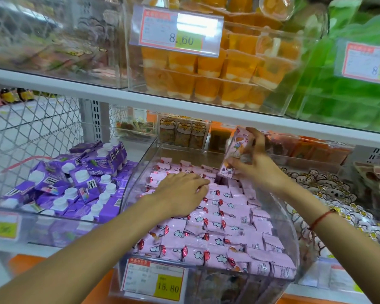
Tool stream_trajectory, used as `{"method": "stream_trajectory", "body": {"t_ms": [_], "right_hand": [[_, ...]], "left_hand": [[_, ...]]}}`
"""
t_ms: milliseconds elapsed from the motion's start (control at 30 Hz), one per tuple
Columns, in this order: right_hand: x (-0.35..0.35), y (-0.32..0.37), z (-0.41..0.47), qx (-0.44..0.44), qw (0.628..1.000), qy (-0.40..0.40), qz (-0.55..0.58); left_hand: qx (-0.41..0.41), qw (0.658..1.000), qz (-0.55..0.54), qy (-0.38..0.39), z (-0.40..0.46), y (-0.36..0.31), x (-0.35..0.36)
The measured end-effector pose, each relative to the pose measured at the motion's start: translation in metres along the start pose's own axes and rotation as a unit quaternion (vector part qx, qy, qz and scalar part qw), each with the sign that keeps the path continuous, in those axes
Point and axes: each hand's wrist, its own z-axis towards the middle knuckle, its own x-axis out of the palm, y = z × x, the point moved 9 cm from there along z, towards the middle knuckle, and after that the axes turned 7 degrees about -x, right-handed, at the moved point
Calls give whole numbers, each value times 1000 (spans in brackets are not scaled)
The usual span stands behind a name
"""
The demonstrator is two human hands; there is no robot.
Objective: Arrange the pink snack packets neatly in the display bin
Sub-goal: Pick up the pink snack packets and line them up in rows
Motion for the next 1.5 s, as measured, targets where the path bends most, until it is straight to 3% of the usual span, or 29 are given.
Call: {"method": "stream_trajectory", "body": {"t_ms": [133, 233, 467, 633, 800, 967, 1100, 1200, 1367, 1500], "right_hand": [[1, -18, 22, 43, 998, -9, -39], [19, -27, 29, 47, 991, 66, -102], [14, -20, 41, -1, 928, 132, -347], [6, -10, 35, -36, 922, 102, -372], [38, -24, 21, -36, 900, 240, -362], [48, -46, 10, 32, 862, 369, -345], [56, -53, 7, 38, 839, 414, -350], [53, -52, 13, 32, 857, 384, -343], [33, -49, 38, 29, 932, 206, -296], [45, -58, 48, 59, 917, 221, -327]], "left_hand": [[0, 1000, -6, -2, -1, 0, 0], [1, 1000, -18, -12, -2, 0, -2], [7, 999, -28, -27, -4, -1, -5], [4, 999, -31, -28, -3, -1, -5], [6, 999, -32, -25, -4, -1, -4], [5, 1000, -26, -5, 4, 0, -10], [28, 999, 18, -5, 22, -14, -18], [47, 998, 34, 35, 32, -24, -4], [39, 998, 33, 40, 40, -15, 6], [37, 997, 49, 48, 40, -15, 7]]}}
